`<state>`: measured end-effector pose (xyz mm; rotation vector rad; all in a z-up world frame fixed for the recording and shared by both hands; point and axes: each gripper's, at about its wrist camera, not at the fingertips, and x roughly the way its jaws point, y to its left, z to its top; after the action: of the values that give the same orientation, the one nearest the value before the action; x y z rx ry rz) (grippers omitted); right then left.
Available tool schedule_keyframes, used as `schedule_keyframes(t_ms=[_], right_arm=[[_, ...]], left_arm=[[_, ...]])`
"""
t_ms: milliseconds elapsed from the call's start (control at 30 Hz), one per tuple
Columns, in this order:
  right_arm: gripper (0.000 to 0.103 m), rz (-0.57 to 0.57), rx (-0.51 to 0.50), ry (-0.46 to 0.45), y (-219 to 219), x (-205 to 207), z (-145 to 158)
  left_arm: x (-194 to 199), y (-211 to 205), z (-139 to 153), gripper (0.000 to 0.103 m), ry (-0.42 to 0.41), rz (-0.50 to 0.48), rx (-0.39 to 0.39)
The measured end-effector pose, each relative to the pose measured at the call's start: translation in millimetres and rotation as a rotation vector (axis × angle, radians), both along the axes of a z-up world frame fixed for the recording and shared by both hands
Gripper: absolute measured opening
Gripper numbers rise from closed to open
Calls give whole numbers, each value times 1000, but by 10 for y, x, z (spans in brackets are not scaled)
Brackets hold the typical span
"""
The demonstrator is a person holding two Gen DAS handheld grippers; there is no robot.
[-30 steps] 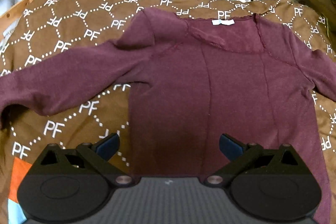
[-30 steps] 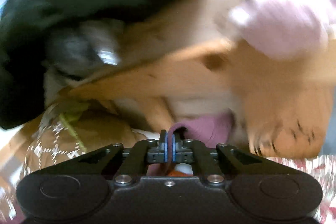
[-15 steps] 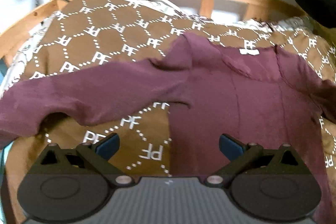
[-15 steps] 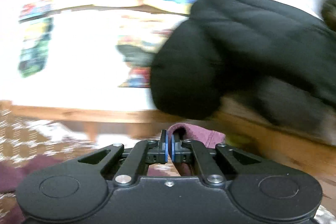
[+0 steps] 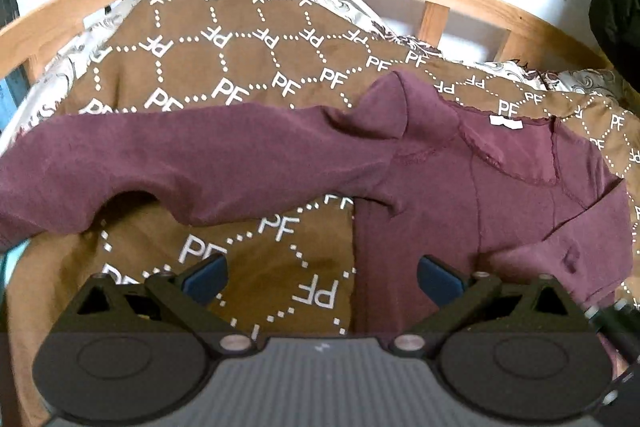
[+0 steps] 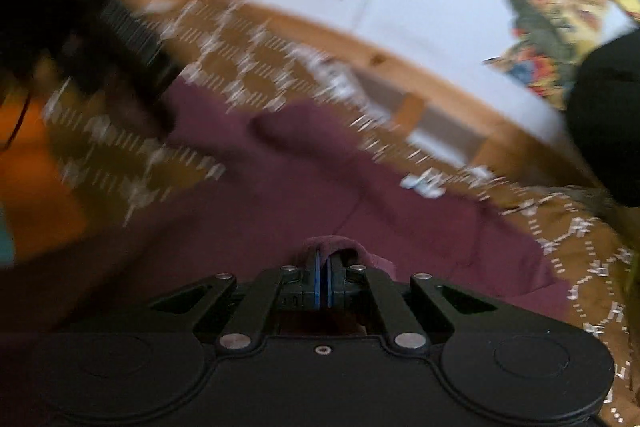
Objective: Fold small clothes
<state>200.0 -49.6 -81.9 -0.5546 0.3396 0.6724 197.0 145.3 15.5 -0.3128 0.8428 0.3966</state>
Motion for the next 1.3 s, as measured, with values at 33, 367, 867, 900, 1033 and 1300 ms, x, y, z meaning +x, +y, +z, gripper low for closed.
schedule_keyframes(t_ms=[33,367,867,900,1033,1300], right_arm=[[2,22,-33,10,-2,-49,-78],[33,220,-95,0,-147,-434,-293],[68,95,67,228,-243,-44,-183],[68,59,110,279,-272,29,-169],[68,-123,345,500,-497,363,-167],[14,-227,578,588,-544,608,-175]], left_arm=[[6,8,-16,103,-1,-2,-19],[158,-113,-76,103,4,-18,-78],[270,-276,-74,103,8,-75,-54],[254,-261,-77,103,6,-75,-54],[215,-223,-87,103,12,-76,-38],[193,-96,-97,103,23,-41,-40]])
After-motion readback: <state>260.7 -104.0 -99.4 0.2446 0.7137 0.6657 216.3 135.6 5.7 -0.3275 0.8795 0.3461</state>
